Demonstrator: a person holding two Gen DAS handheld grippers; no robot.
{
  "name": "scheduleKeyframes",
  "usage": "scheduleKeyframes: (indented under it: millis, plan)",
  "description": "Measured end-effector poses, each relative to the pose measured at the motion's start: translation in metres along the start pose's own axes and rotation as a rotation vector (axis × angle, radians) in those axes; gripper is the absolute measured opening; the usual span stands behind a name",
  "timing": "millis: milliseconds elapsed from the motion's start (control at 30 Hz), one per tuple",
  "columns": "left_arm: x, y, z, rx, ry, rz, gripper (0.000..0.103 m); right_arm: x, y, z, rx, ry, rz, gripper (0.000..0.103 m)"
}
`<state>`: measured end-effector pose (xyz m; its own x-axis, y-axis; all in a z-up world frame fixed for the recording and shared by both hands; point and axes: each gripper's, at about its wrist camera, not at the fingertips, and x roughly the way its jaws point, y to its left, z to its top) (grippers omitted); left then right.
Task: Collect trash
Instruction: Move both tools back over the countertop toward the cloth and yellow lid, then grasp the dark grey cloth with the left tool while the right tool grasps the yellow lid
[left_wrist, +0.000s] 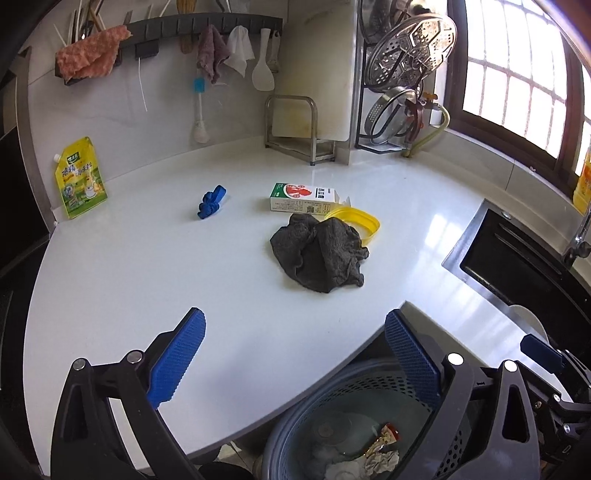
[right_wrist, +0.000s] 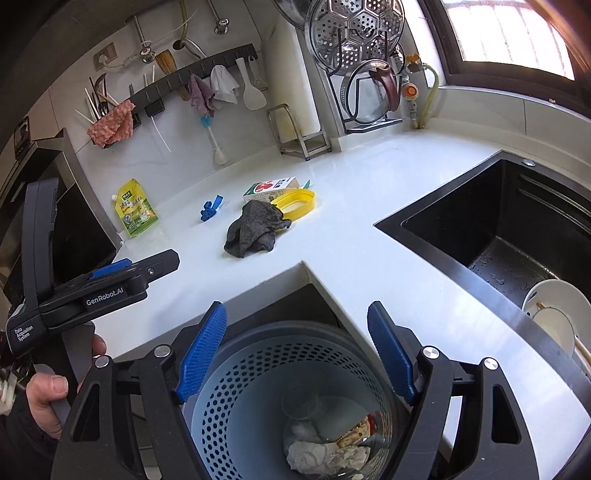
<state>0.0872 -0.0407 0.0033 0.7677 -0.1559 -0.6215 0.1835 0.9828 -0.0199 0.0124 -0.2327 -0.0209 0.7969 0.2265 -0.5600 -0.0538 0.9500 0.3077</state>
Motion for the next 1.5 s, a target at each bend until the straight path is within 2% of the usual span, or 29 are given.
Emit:
scheduleKeyframes:
  millis: [167,267,433,600,700,733,800,900,1033,1067,1433,1500]
  plan:
    - [0.035,-0.005,0.019,-0.026,0.027,-0.022,0.096,0.010,-0.010,0.018,0.024,-0.013,-0.001,0.075]
    - [0.060,-0.004,0.027,-0.043,0.054,-0.009,0.096,0.015,-0.014,0.024,0.035,-0.014,0.005,0.075]
    - [0.098,-0.002,0.038,-0.072,0.145,-0.007,0.096,0.027,-0.017,0.026,0.045,0.001,0.015,0.075]
    - [0.123,-0.005,0.041,-0.059,0.202,0.011,0.096,0.040,-0.019,0.024,0.061,0.023,0.019,0.075]
    - [0.130,-0.002,0.042,-0.075,0.204,-0.019,0.094,0.047,-0.019,0.024,0.064,0.030,0.017,0.075]
    - [0.132,-0.002,0.043,-0.072,0.197,-0.014,0.092,0.049,-0.019,0.024,0.063,0.033,0.015,0.075]
    - [0.135,-0.002,0.043,-0.065,0.205,-0.029,0.074,0.055,-0.018,0.024,0.060,0.042,0.009,0.075]
    - [0.137,-0.002,0.044,-0.065,0.209,-0.061,0.063,0.063,-0.016,0.024,0.056,0.055,0.007,0.075]
    - [0.134,0.005,0.045,-0.071,0.191,-0.076,0.040,0.071,-0.008,0.031,0.032,0.059,0.011,0.075]
    - [0.132,0.007,0.045,-0.073,0.192,-0.090,0.027,0.074,-0.006,0.033,0.023,0.061,0.010,0.075]
    - [0.124,0.037,0.046,-0.061,0.188,-0.062,0.022,0.117,0.023,0.079,-0.121,0.126,-0.013,0.078]
    - [0.121,0.043,0.048,-0.063,0.180,-0.059,0.015,0.126,0.029,0.088,-0.148,0.127,-0.023,0.080]
